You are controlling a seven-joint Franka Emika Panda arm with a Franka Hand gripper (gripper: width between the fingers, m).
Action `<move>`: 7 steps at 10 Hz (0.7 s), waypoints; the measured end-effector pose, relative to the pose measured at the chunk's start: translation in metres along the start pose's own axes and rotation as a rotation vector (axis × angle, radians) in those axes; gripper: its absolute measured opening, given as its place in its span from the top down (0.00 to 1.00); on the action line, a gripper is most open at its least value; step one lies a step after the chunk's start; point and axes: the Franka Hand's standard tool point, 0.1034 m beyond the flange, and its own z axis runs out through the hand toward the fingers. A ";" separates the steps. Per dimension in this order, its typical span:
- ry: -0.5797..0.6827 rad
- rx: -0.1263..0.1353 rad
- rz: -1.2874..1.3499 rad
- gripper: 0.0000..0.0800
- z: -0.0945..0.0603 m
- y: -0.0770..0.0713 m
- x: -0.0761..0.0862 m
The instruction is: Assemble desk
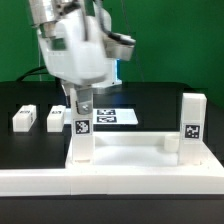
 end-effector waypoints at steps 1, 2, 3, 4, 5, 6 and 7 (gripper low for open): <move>-0.005 -0.014 -0.193 0.31 -0.002 -0.003 -0.001; -0.009 -0.014 -0.336 0.21 -0.003 -0.004 -0.002; 0.008 -0.003 -0.350 0.19 -0.005 -0.004 -0.005; 0.007 -0.005 -0.422 0.19 -0.004 -0.002 -0.006; 0.007 -0.007 -0.482 0.19 -0.004 -0.002 -0.005; 0.007 -0.010 -0.586 0.19 -0.004 -0.002 -0.005; 0.029 -0.036 -0.815 0.19 -0.003 -0.005 -0.006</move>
Offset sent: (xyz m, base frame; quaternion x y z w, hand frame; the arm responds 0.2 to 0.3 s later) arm 0.0000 0.0000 0.0000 0.0000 0.0000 -0.1938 0.9810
